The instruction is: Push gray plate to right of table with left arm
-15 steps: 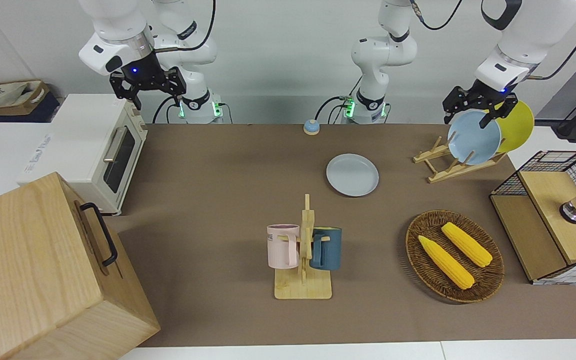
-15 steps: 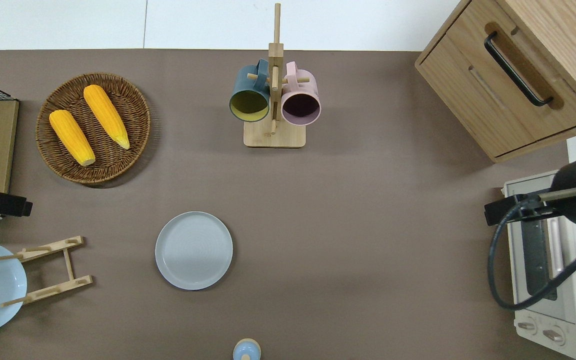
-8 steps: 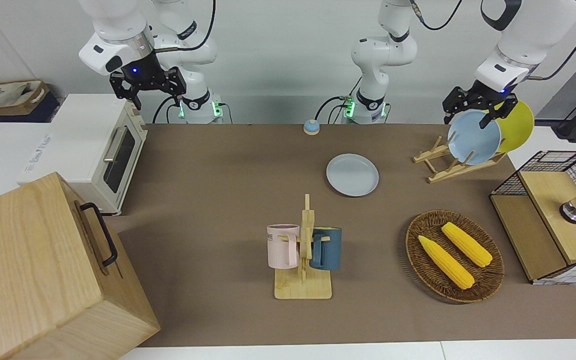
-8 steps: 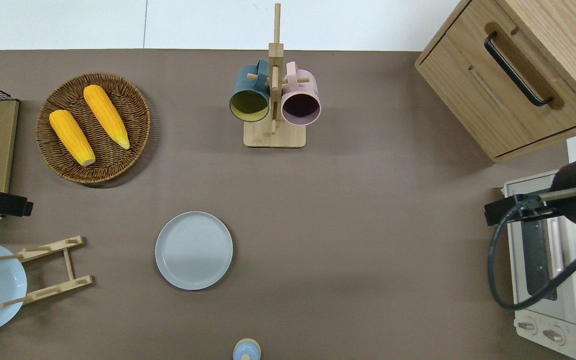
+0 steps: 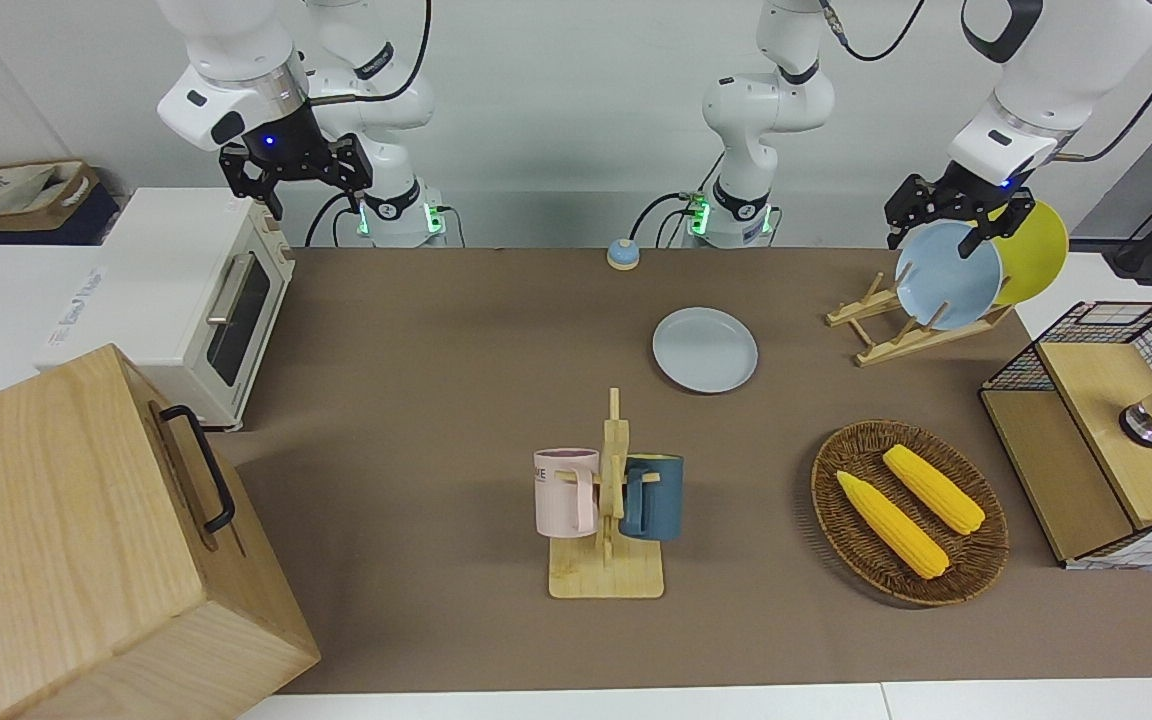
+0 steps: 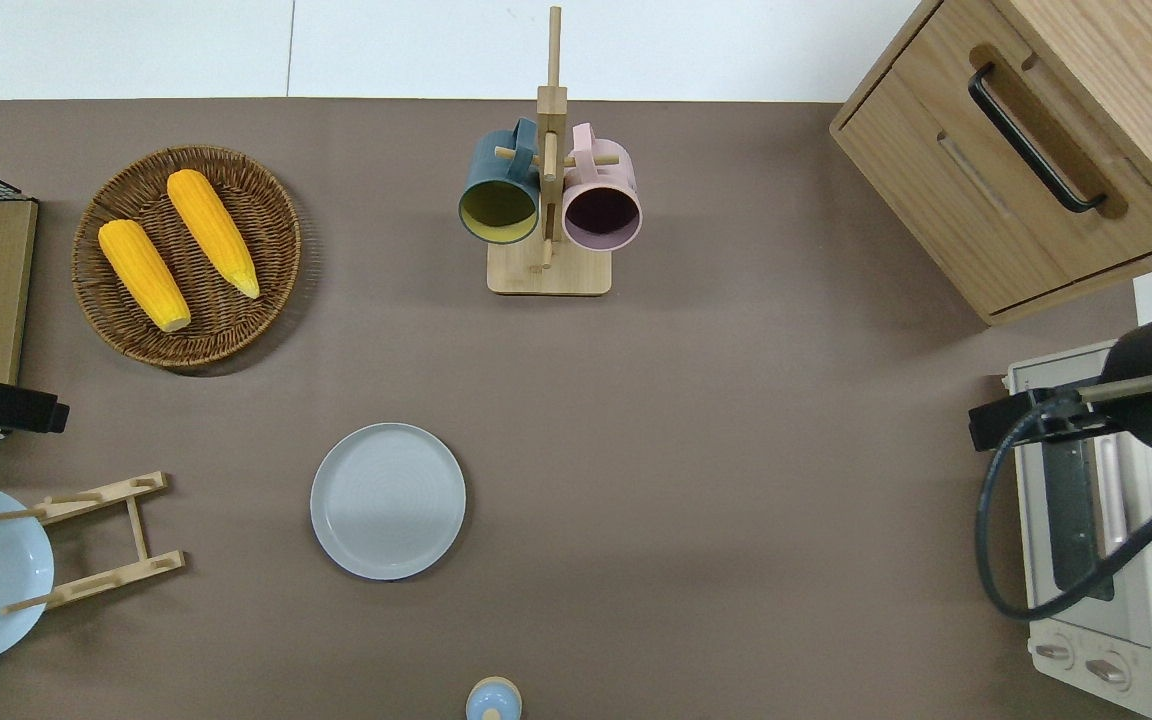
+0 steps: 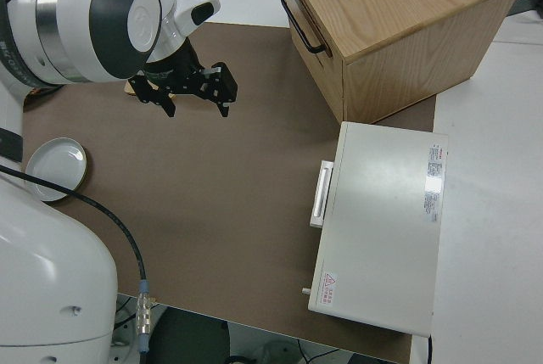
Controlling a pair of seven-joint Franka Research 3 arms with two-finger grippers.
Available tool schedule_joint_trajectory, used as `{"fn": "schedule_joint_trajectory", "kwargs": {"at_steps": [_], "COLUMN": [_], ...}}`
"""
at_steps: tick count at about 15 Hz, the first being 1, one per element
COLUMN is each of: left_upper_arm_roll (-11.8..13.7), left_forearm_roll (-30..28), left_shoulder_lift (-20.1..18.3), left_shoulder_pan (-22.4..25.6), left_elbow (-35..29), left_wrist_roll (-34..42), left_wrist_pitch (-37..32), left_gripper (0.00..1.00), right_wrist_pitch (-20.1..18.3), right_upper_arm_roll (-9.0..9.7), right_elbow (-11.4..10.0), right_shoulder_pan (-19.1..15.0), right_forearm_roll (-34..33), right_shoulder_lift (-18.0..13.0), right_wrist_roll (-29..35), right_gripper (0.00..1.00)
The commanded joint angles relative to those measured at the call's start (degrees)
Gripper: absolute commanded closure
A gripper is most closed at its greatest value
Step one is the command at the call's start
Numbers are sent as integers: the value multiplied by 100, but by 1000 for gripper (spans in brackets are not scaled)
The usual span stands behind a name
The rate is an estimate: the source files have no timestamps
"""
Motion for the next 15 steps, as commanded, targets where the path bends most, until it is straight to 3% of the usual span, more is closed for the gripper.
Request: {"fn": "schedule_joint_trajectory", "kwargs": {"at_steps": [1, 6, 10, 15], "left_upper_arm_roll": [-18, -62, -299, -387], "left_forearm_roll": [32, -266, -267, -267], "left_shoulder_lift": [-2, -81, -248, -503], "left_shoulder_pan": [-41, -58, -120, -225], "left_elbow": [-104, -604, -1114, -1869], "left_wrist_roll": [-290, -518, -1001, -1178], "left_wrist_pitch": [-39, 329, 804, 1445], "left_gripper": [0, 0, 0, 0], "right_wrist_pitch": [-89, -89, -89, -89], "right_upper_arm_roll": [92, 92, 92, 92], "right_elbow": [53, 53, 53, 53], "right_shoulder_pan": [-115, -107, -107, -116], "right_forearm_roll": [25, 25, 25, 25], "right_shoulder_lift": [-14, -14, -14, -14], "right_wrist_roll": [66, 75, 66, 66], "right_gripper": [17, 17, 17, 17]}}
